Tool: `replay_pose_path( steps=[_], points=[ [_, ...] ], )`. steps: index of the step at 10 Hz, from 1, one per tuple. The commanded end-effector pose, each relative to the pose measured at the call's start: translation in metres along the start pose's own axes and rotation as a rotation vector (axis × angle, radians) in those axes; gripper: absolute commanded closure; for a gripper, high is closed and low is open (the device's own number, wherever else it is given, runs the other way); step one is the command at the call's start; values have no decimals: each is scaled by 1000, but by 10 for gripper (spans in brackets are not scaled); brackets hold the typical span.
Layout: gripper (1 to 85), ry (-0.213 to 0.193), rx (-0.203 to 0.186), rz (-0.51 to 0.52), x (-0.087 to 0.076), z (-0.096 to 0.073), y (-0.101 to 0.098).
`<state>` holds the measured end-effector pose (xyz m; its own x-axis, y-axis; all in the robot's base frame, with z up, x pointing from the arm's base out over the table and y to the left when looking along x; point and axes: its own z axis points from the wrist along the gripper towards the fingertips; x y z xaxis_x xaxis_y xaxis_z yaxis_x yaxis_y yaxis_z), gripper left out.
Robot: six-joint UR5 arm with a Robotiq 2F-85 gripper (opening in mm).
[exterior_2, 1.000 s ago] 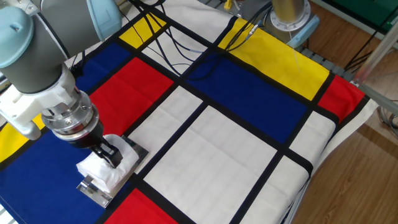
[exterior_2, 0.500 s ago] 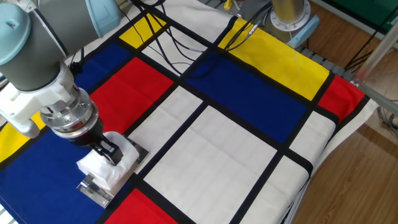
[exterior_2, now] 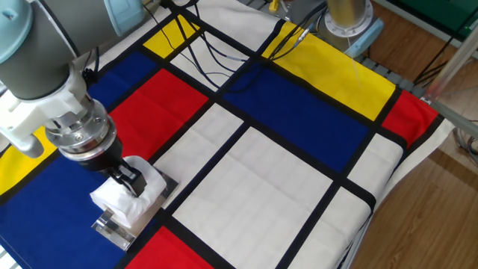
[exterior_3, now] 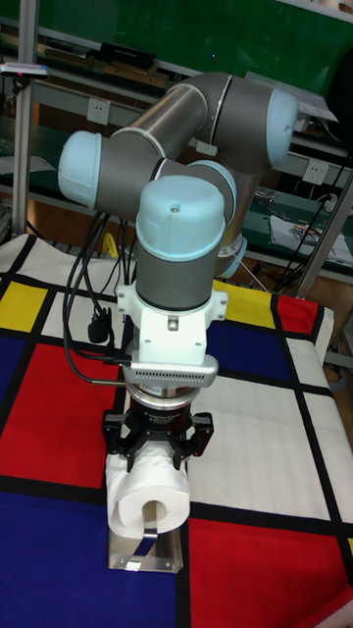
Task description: Take the roll of paper down from the shelf
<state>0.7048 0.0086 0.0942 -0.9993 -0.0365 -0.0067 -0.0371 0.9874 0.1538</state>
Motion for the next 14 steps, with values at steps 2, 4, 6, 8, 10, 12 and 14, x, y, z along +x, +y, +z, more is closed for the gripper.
replay_pose_path(
  steps=[2, 4, 6, 8, 10, 12, 14],
  points=[
    [843, -29, -9, -11, -7, -3, 2],
    [843, -28, -5, -19, -7, -3, 0],
    [843, -27, -2, -14, -7, -3, 0],
    [843, -36, 8, 4, -1, -4, -4],
    [843, -43, -6, 5, 20, -5, -8],
    [843, -33, -12, 3, 29, -10, -13],
    [843, -19, 4, -27, 31, -9, -18]
  ],
)
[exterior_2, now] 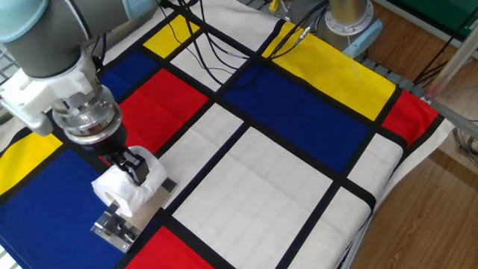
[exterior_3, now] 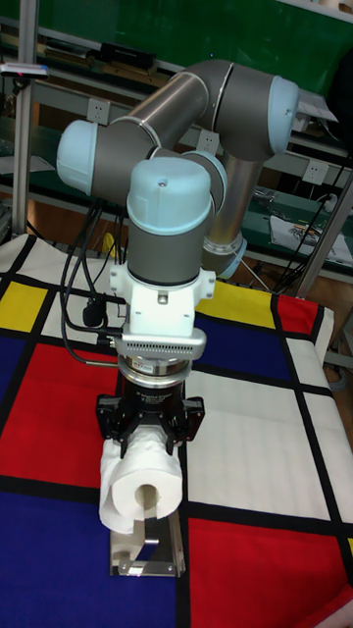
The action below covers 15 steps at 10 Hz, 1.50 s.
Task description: Take the roll of paper down from the shelf
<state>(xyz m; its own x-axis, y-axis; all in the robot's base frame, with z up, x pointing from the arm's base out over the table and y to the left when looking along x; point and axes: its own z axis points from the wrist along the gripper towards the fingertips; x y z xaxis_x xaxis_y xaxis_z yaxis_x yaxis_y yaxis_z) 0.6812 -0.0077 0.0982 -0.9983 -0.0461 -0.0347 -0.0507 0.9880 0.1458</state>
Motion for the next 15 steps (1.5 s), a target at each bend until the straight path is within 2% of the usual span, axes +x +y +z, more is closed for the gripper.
replay_pose_path(
  steps=[1, 7, 9, 11, 12, 15],
  points=[
    [843, 16, -12, -39, 9, -3, -1],
    [843, 1, 0, -19, 6, -2, -2],
    [843, -28, -2, -16, 20, 4, 3],
    [843, -32, -3, 8, 48, 1, 2],
    [843, -32, -5, 11, 54, 2, 0],
    [843, -38, -15, -14, 53, 4, 2]
  ],
)
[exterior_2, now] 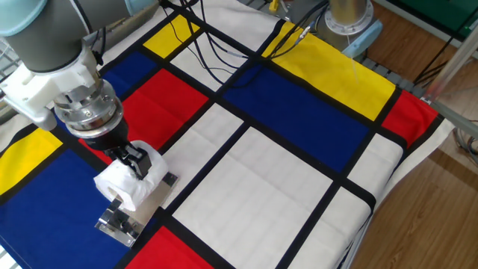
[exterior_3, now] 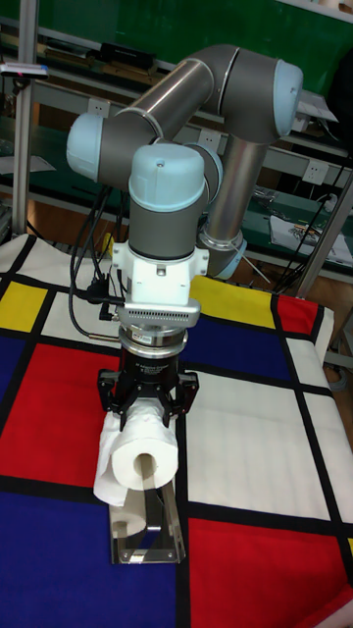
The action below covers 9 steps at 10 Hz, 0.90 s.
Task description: Take the roll of paper down from the shelf
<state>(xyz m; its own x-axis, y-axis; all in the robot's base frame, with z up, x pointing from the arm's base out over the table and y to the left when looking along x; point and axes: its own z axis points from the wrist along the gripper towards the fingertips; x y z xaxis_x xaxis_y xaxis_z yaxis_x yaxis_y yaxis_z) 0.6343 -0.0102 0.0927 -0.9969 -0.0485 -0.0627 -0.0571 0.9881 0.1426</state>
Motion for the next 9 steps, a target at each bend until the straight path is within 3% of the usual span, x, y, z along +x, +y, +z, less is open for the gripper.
replay_pose_path(
  steps=[1, 2, 3, 6, 8, 9],
  points=[
    [843, 19, -31, -5, 14, 0, 6],
    [843, 35, -38, -7, 18, -1, 8],
    [843, 47, -21, -4, 21, -1, 4],
    [843, 42, -34, -10, 21, 0, 7],
    [843, 12, -24, -1, 39, 15, 9],
    [843, 7, 4, 8, 52, 20, 5]
  ],
)
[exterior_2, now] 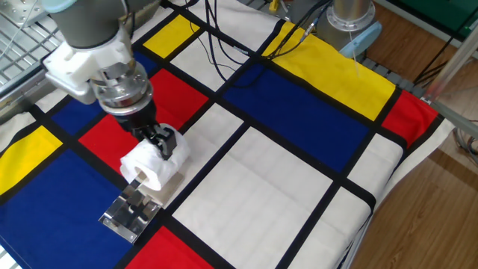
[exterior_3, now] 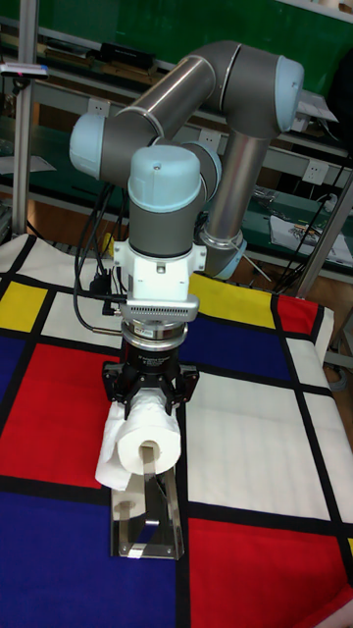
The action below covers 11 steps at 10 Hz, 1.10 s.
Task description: Take the roll of paper down from the shelf
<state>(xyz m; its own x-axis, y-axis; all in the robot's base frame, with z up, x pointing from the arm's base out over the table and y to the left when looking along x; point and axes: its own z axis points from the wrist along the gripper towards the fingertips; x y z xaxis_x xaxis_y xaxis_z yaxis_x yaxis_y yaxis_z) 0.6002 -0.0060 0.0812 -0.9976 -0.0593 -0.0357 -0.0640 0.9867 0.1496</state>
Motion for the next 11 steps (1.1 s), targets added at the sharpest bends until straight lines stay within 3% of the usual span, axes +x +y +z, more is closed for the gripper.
replay_pose_path(
  steps=[1, 3, 4, 6, 8, 11],
  points=[
    [843, 2, 30, 39, 31, 6, -3],
    [843, -10, -6, 37, 50, 2, 3],
    [843, 2, -15, 31, 53, -4, 1],
    [843, 39, -17, 21, 37, -10, 0],
    [843, 65, -9, 7, 43, -11, -2],
    [843, 60, -21, 2, 42, -11, 1]
  ],
)
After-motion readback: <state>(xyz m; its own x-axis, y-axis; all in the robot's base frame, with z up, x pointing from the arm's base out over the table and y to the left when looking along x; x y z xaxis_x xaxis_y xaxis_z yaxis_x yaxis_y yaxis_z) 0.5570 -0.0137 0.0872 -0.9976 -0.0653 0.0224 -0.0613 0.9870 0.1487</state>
